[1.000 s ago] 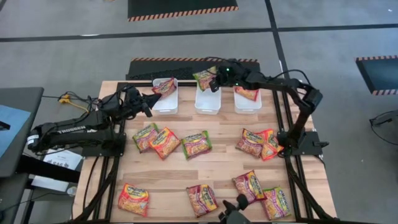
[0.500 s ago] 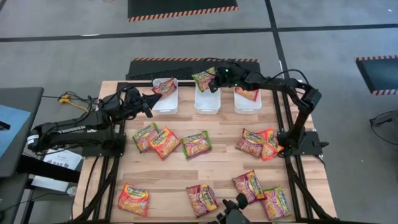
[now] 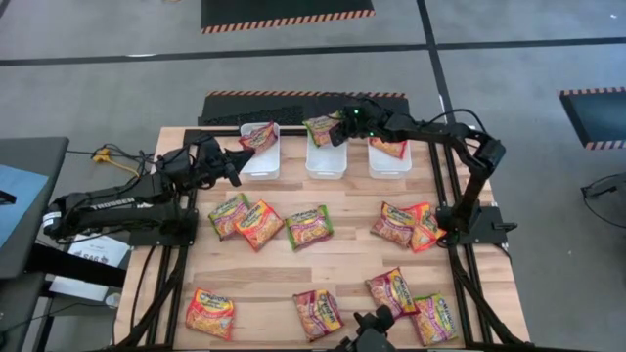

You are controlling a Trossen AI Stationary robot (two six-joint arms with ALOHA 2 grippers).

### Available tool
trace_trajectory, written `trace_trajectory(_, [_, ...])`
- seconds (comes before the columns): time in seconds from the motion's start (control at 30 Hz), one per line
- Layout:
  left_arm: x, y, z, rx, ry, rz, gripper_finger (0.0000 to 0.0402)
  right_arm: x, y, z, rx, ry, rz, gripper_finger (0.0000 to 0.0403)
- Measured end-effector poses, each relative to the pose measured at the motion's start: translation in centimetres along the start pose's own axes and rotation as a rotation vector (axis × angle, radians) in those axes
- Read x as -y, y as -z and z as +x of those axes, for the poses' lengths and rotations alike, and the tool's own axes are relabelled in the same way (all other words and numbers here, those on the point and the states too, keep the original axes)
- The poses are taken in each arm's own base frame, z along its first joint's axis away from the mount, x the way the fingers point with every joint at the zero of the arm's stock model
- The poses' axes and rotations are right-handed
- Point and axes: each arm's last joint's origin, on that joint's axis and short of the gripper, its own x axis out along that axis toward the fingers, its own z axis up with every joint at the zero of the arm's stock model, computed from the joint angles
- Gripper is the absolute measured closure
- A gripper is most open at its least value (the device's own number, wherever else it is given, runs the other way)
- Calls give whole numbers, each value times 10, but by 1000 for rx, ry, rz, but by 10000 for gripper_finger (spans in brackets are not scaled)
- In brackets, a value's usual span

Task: Sort Maruchan noodles
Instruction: Put the green noodle pack into the middle white bin

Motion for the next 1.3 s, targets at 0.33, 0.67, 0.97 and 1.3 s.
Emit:
trace_trajectory(0.33, [-1, 1, 0, -12, -7, 4, 401, 10, -15, -23, 33, 15, 21, 168])
trace_trajectory(0.67, [-1, 1, 0, -11, -9, 7, 401, 12, -66, -68, 219, 5, -133, 168])
trace_trajectory(0.97, [-1, 2, 0, -17, -12, 19, 401, 20, -130, -84, 260, -141, -193, 168])
trace_trajectory(1.3, [-3, 5, 0, -55, -34, 25, 401, 10, -155, -62, 12, -145, -342, 168])
